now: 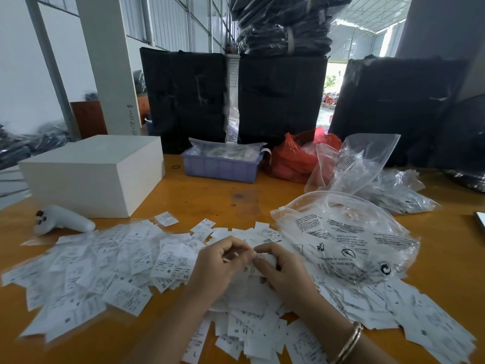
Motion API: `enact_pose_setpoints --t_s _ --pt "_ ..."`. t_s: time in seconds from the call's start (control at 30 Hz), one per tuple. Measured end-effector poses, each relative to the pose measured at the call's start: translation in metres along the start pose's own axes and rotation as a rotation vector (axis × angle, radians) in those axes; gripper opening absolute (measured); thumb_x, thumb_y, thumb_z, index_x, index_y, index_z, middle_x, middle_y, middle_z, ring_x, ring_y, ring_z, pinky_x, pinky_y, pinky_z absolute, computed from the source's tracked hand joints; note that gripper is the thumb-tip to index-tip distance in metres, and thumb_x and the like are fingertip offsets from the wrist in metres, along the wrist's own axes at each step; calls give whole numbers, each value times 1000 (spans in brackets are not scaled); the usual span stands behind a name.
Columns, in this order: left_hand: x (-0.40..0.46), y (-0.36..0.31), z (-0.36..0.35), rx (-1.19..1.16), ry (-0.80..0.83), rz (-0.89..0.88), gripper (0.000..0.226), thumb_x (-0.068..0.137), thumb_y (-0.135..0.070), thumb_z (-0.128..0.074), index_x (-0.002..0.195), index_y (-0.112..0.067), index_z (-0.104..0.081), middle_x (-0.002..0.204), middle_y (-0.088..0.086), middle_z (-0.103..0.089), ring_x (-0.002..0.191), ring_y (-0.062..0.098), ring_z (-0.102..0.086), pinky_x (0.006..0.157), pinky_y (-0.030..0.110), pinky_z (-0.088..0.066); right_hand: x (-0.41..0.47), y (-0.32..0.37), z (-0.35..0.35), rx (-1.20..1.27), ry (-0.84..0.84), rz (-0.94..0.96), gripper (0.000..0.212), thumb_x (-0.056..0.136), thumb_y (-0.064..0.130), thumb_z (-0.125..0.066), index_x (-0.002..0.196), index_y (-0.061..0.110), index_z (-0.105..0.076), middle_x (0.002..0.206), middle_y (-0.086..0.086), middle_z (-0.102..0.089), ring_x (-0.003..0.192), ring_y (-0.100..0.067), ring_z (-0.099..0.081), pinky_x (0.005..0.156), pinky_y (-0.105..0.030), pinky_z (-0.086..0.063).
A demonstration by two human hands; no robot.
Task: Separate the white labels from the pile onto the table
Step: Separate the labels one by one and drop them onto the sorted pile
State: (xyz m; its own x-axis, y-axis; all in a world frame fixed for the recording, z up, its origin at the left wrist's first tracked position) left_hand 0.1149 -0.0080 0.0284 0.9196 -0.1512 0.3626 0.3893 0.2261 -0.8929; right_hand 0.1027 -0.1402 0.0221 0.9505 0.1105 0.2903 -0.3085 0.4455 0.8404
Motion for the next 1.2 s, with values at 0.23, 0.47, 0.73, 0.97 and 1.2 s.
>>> enact_pose_setpoints --t_s 0.23,0.47,0.73,0.97,1.2 --pt "-1 11 -6 -58 89 102 31 85 -2 -67 94 -32 -71 85 -3 -71 82 14 -67 75 25 -57 -3 5 0 40 13 52 27 95 16 -54 113 35 -51 67 17 -54 59 10 -54 54 -7 -39" --pt "4 14 4 -147 -9 134 29 80 -4 -72 95 -28 -69 89 4 -66 76 14 -69 67 21 -55 0 -9 24 227 -217 16 18 90 8 -59 92 25 -56 64 5 -63 52 -5 -56 54 -16 -45" --pt "2 13 0 -80 13 98 27 82 -15 -74 92 -39 -70 83 -6 -69 76 10 -68 67 18 -52 1 -6 10 84 -120 9 25 89 14 -63 85 39 -60 68 19 -68 57 2 -59 55 -12 -45" --pt "2 12 2 -46 13 89 22 84 -17 -71 99 -32 -67 73 -16 -65 72 5 -67 63 15 -50 -3 6 3 -13 -73 64 31 88 16 -64 81 47 -63 77 20 -70 72 -2 -66 68 -25 -56" --pt "2 15 -2 -73 57 105 25 85 -18 -70 101 -36 -65 85 -5 -74 83 8 -68 76 18 -53 0 0 17 52 -166 32 38 85 6 -66 78 43 -66 75 27 -68 68 3 -63 63 -8 -45"
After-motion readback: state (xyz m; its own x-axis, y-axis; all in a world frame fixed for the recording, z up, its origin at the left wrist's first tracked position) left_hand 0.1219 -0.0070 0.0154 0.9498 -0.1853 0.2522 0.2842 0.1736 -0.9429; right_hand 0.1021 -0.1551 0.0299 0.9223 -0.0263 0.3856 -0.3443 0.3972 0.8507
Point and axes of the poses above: each hand's wrist, its own x-axis towards the middle knuckle, its own z-axis out of the back of the hand, y = z × x, the point moved 10 cm from there along x, towards the middle knuckle
